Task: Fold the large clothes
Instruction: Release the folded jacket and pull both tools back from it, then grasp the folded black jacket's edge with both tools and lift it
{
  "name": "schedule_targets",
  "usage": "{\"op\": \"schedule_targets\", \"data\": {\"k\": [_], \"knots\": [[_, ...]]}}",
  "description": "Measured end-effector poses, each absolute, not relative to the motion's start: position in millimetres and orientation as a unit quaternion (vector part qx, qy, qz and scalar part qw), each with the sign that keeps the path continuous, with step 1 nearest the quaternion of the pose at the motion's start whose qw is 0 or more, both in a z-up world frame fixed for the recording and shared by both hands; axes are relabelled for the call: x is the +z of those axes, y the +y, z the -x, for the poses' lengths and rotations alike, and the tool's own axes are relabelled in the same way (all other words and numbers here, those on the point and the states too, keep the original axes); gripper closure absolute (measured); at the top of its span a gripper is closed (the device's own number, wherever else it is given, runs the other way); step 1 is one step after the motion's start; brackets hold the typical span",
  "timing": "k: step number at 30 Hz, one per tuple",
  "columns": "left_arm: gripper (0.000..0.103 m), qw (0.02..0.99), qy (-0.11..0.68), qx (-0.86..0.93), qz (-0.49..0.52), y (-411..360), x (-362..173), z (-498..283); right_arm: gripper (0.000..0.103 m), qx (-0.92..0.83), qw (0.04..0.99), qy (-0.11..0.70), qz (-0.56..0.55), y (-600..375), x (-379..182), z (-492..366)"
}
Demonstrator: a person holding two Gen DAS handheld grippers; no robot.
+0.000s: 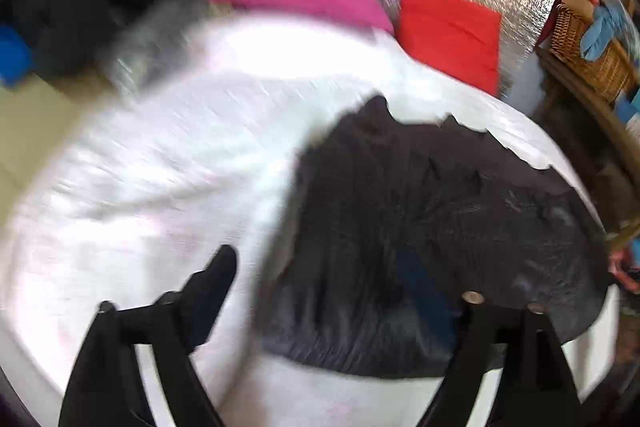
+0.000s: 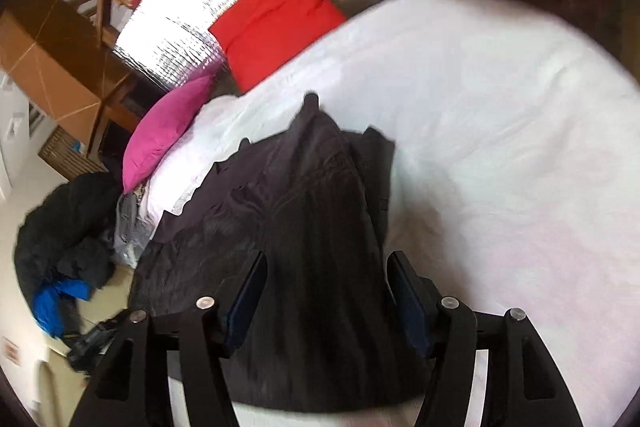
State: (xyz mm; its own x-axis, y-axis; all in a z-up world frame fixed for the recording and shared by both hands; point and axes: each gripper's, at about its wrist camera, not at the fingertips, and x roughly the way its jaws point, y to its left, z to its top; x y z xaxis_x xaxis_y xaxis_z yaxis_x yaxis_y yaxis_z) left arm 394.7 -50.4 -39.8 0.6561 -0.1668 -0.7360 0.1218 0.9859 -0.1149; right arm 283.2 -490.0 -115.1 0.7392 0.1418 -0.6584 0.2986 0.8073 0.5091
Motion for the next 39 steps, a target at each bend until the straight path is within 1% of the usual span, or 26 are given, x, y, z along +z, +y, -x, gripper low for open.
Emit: {"op": "schedule_targets", "data": {"k": [1,4,10,12,19,20,31,33,34,36,37,39], "knots": [[0.01,0.919,0.388,-0.067,0.018,-53.2,-30.4,-375.7,0.037,-0.052,0.888,0.349,-0.295,-483.9,-107.4,-270.5],[0.009,0.932,0.36,-0.035,0.01,-64.3,-14.7,-333.6,0.036,-0.065,0.908,0.326,-0.256,-459.6,-88.5,-231.0],[0.009,0.932,0.361,-0.018,-0.014,-91.1,5.0,-278.2,0.036,-0.06,0.933,0.294,-0.197,-395.9,-60.6,-172.9],[0.009,0.939,0.342,-0.016,-0.023,-90.3,19.6,-254.7,0.035,-0.054,0.939,0.287,-0.183,-375.7,-52.3,-155.4],[0.009,0.962,0.274,-0.009,-0.006,-80.9,67.3,-176.5,0.032,-0.066,0.952,0.267,-0.132,-321.9,-19.4,-101.9],[0.009,0.963,0.271,-0.007,-0.005,-79.7,72.4,-170.0,0.031,-0.066,0.953,0.265,-0.133,-317.8,-14.6,-94.5],[0.009,0.978,0.206,-0.011,-0.006,-69.0,127.0,-91.6,0.03,-0.098,0.964,0.23,-0.094,-267.7,38.0,-30.1],[0.009,0.979,0.202,-0.018,-0.007,-68.8,131.7,-82.3,0.027,-0.099,0.965,0.224,-0.094,-261.4,45.8,-17.9],[0.008,0.98,0.2,-0.02,-0.008,-68.8,133.1,-78.6,0.027,-0.099,0.966,0.221,-0.095,-260.2,48.6,-12.9],[0.004,0.98,0.196,-0.024,-0.013,-70.2,135.1,-70.7,0.026,-0.103,0.966,0.218,-0.096,-257.5,51.9,-4.7],[0.0,0.98,0.194,-0.029,-0.016,-71.1,134.2,-69.6,0.025,-0.105,0.966,0.218,-0.094,-256.7,52.6,-2.1],[0.0,0.979,0.2,-0.037,-0.023,-74.0,129.1,-75.6,0.023,-0.117,0.964,0.221,-0.089,-256.1,51.6,1.4]]}}
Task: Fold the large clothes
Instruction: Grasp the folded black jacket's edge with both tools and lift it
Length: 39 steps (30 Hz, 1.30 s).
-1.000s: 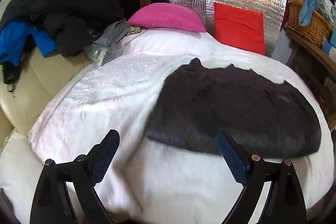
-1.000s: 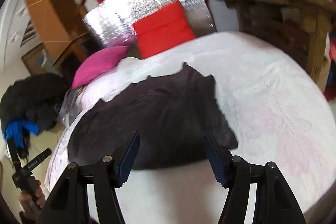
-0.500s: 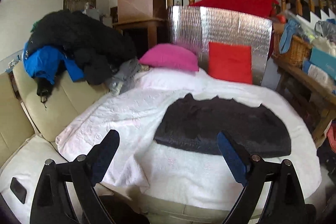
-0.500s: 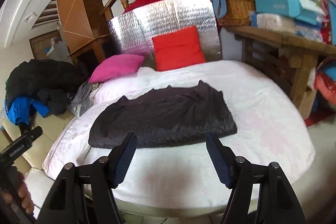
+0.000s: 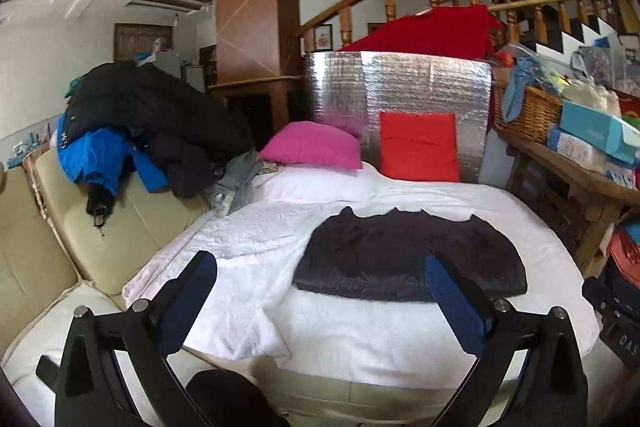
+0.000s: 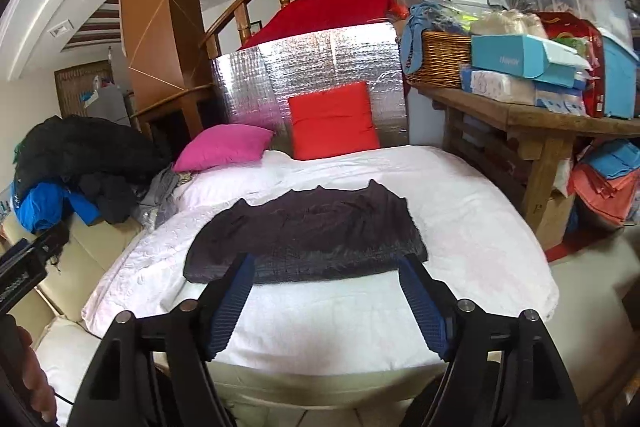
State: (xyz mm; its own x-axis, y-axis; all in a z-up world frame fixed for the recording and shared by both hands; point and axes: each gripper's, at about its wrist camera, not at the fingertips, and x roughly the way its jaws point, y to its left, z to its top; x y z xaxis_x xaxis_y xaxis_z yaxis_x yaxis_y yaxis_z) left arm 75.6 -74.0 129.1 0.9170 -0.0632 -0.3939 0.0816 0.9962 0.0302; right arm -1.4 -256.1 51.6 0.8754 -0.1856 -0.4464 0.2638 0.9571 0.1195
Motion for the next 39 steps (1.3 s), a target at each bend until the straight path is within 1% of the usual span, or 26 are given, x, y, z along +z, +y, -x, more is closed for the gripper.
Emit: {"op": "schedule_targets", "data": {"k": [4,6,9,10,15,18,22,26,28,30,31,32,33,34,35,36,38,39], "knots": [[0.0,0.968,0.245,-0.043,-0.026,-73.5,99.3,-124.1,0.023,-0.105,0.959,0.242,-0.101,-274.7,35.4,-15.9],[0.0,0.953,0.298,-0.061,-0.01,-68.9,68.2,-170.8,0.023,-0.081,0.953,0.261,-0.134,-297.3,16.1,-35.9],[0.0,0.907,0.409,-0.084,0.048,-60.5,6.9,-249.6,0.023,-0.019,0.925,0.305,-0.226,-340.7,-24.8,-75.9],[0.0,0.896,0.433,-0.078,0.066,-58.1,-9.7,-267.4,0.023,0.006,0.907,0.316,-0.278,-360.7,-45.7,-94.9],[0.0,0.845,0.505,-0.062,0.168,-49.7,-77.7,-343.1,0.023,0.036,0.848,0.348,-0.398,-409.3,-116.7,-163.7],[0.0,0.825,0.52,-0.056,0.217,-48.1,-100.1,-373.9,0.023,0.023,0.817,0.346,-0.46,-430.8,-149.9,-196.2],[0.0,0.812,0.514,-0.053,0.271,-44.0,-113.8,-402.9,0.023,0.007,0.767,0.35,-0.538,-460.3,-187.9,-231.4],[0.0,0.793,0.521,-0.054,0.311,-41.5,-132.0,-419.5,0.023,-0.025,0.731,0.345,-0.588,-478.1,-213.4,-244.7],[0.0,0.79,0.514,-0.05,0.33,-39.6,-138.2,-418.8,0.023,-0.025,0.714,0.321,-0.622,-487.9,-222.5,-246.7],[0.001,0.795,0.502,-0.052,0.337,-37.8,-135.0,-421.0,0.022,-0.031,0.715,0.305,-0.629,-492.6,-221.6,-249.2],[0.004,0.797,0.498,-0.056,0.338,-37.4,-133.9,-422.6,0.022,-0.034,0.715,0.299,-0.631,-493.1,-221.8,-250.6],[0.012,0.797,0.497,-0.052,0.338,-35.3,-133.6,-421.7,0.022,-0.036,0.717,0.295,-0.631,-493.0,-221.5,-252.0],[0.015,0.796,0.496,-0.053,0.344,-32.8,-134.3,-421.7,0.022,-0.039,0.723,0.293,-0.625,-491.7,-220.5,-254.3],[0.022,0.795,0.49,-0.054,0.354,-30.0,-134.5,-421.3,0.024,-0.042,0.727,0.294,-0.619,-489.1,-219.4,-254.5],[0.029,0.796,0.482,-0.056,0.362,-27.4,-133.6,-420.7,0.034,-0.051,0.738,0.295,-0.605,-484.7,-216.6,-252.8],[0.031,0.798,0.477,-0.06,0.364,-26.7,-131.5,-420.9,0.049,-0.062,0.755,0.297,-0.581,-480.6,-210.8,-253.7],[0.039,0.809,0.467,-0.067,0.351,-26.9,-123.5,-423.5,0.056,-0.074,0.785,0.298,-0.538,-475.2,-198.4,-256.4],[0.041,0.815,0.462,-0.068,0.342,-28.3,-120.1,-422.8,0.059,-0.077,0.799,0.292,-0.521,-472.3,-191.0,-256.7]]}}
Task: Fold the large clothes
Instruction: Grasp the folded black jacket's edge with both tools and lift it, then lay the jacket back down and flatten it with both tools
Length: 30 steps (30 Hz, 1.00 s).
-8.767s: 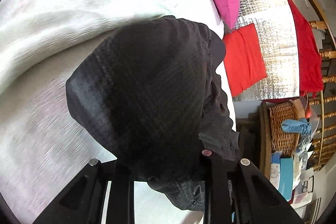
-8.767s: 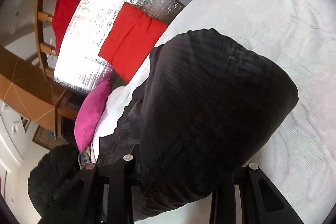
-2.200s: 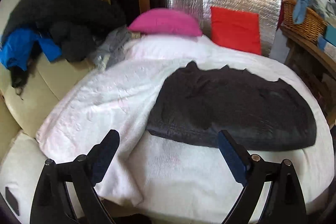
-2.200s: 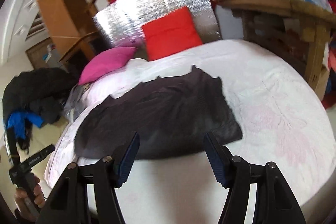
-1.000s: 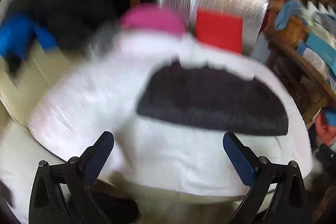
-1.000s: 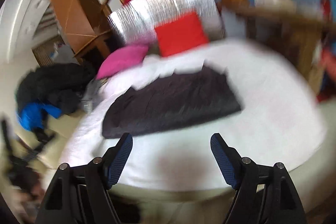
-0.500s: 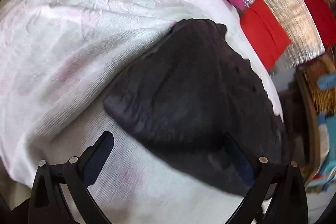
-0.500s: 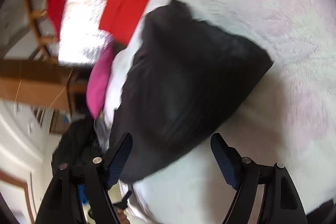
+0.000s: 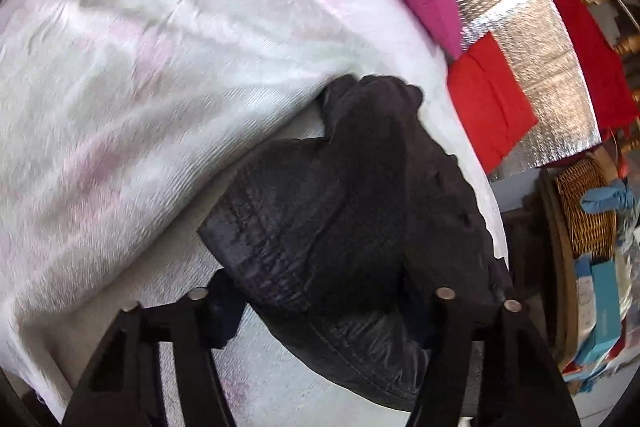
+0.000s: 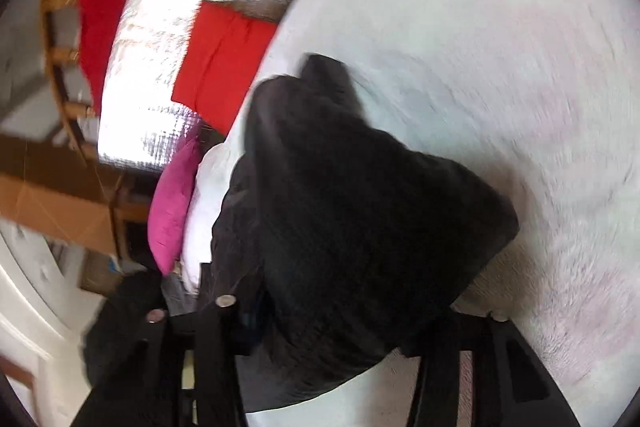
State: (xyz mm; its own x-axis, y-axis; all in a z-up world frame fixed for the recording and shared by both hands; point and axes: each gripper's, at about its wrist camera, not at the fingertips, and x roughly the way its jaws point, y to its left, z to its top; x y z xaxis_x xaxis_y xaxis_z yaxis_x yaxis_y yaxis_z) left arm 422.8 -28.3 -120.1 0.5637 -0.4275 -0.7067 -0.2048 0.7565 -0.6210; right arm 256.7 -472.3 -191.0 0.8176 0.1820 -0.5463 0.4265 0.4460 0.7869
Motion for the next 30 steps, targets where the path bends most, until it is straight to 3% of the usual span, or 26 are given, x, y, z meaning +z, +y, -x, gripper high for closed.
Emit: {"op": "schedule_targets", "data": {"k": [3,7,11,20,26,30], "knots": [[0.041,0.828,0.452,-0.067,0.324,-29.0,-114.9,-421.1,0.061,-0.086,0.84,0.274,-0.459,-455.4,-166.9,-255.7],[0.028,0.794,0.496,-0.062,0.346,-25.1,-141.0,-434.1,0.06,-0.107,0.822,0.311,-0.465,-456.1,-183.8,-263.6],[0.028,0.794,0.501,-0.069,0.337,-23.9,-136.4,-435.0,0.045,-0.082,0.776,0.32,-0.538,-473.6,-198.6,-259.9],[0.026,0.801,0.502,-0.065,0.319,-7.3,-118.0,-422.5,0.03,-0.085,0.774,0.314,-0.544,-500.9,-189.4,-229.3],[0.025,0.794,0.505,-0.071,0.33,13.7,-113.9,-426.1,0.029,-0.153,0.776,0.279,-0.545,-538.1,-181.5,-211.9],[0.025,0.812,0.497,-0.049,0.302,22.1,-102.2,-422.4,0.029,-0.103,0.785,0.329,-0.515,-541.4,-183.2,-252.2]]}}
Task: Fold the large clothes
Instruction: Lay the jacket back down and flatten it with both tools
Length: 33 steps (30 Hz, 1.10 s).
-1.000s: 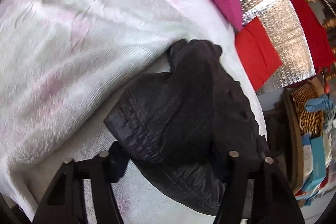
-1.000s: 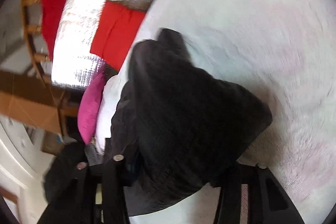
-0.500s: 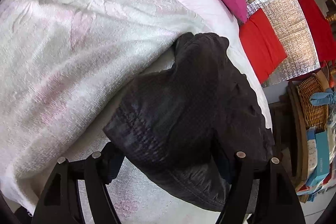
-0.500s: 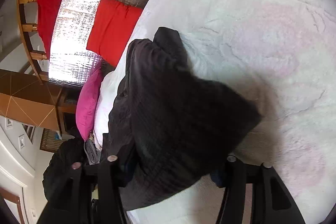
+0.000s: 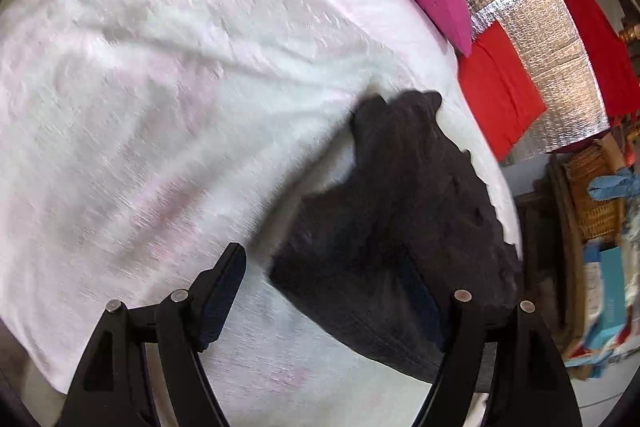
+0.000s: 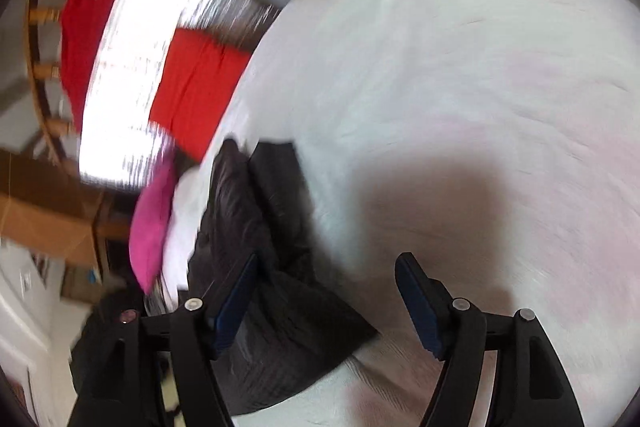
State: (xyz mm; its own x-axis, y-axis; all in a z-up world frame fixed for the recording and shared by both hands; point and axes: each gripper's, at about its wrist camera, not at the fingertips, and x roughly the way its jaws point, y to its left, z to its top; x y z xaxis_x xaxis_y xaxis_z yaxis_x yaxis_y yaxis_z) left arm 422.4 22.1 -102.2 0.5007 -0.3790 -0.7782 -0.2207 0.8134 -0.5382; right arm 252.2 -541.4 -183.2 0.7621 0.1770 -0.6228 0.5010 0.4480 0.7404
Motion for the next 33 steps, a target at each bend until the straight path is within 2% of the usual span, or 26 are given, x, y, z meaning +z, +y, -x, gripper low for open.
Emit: {"op": "schedule_targets", "data": {"k": [5,10,14,18,19,20,21,22,23,24,26,30,31,32,33], "knots": [[0.02,0.837,0.489,-0.027,0.245,21.8,-92.9,-432.0,0.025,-0.063,0.796,0.377,-0.469,-546.1,-188.2,-291.2],[0.02,0.84,0.492,-0.081,0.211,-4.4,-93.1,-451.9,0.023,-0.025,0.801,0.388,-0.455,-549.2,-192.5,-312.4],[0.018,0.816,0.516,-0.123,0.23,-19.0,-106.4,-466.9,0.023,0.008,0.784,0.38,-0.491,-552.9,-192.6,-316.5],[0.018,0.8,0.529,-0.128,0.253,-20.0,-121.7,-473.1,0.022,0.01,0.786,0.391,-0.478,-545.8,-196.7,-324.1],[0.024,0.8,0.526,-0.131,0.258,-18.7,-121.8,-473.1,0.022,0.013,0.79,0.389,-0.474,-544.6,-195.0,-323.7],[0.036,0.797,0.524,-0.14,0.266,-17.6,-122.1,-473.2,0.023,0.024,0.789,0.39,-0.474,-542.1,-194.7,-325.3],[0.039,0.794,0.521,-0.151,0.273,-17.2,-121.5,-473.0,0.027,0.039,0.787,0.391,-0.475,-538.1,-194.9,-327.2],[0.046,0.796,0.517,-0.155,0.274,-17.0,-119.8,-471.9,0.034,0.047,0.788,0.39,-0.474,-535.0,-195.1,-324.4],[0.054,0.802,0.509,-0.156,0.27,-17.7,-116.0,-469.4,0.052,0.051,0.796,0.391,-0.459,-527.4,-191.2,-326.6],[0.059,0.807,0.5,-0.159,0.27,-18.6,-111.7,-466.6,0.058,0.047,0.807,0.392,-0.439,-523.5,-187.2,-327.1],[0.064,0.821,0.481,-0.164,0.261,-21.4,-100.4,-460.9,0.063,0.039,0.831,0.379,-0.406,-511.7,-169.6,-326.1],[0.062,0.844,0.465,-0.158,0.215,-32.9,-90.6,-457.2,0.063,0.034,0.858,0.337,-0.385,-501.0,-144.1,-320.0],[0.054,0.843,0.476,-0.148,0.203,-36.1,-95.4,-464.9,0.063,0.026,0.859,0.344,-0.378,-499.5,-145.9,-321.2],[0.039,0.84,0.489,-0.134,0.194,-38.7,-101.4,-468.4,0.063,0.016,0.854,0.356,-0.379,-500.5,-152.4,-323.4],[0.032,0.836,0.501,-0.12,0.188,-39.4,-107.0,-470.8,0.063,-0.009,0.841,0.382,-0.382,-504.0,-165.8,-327.9]]}}
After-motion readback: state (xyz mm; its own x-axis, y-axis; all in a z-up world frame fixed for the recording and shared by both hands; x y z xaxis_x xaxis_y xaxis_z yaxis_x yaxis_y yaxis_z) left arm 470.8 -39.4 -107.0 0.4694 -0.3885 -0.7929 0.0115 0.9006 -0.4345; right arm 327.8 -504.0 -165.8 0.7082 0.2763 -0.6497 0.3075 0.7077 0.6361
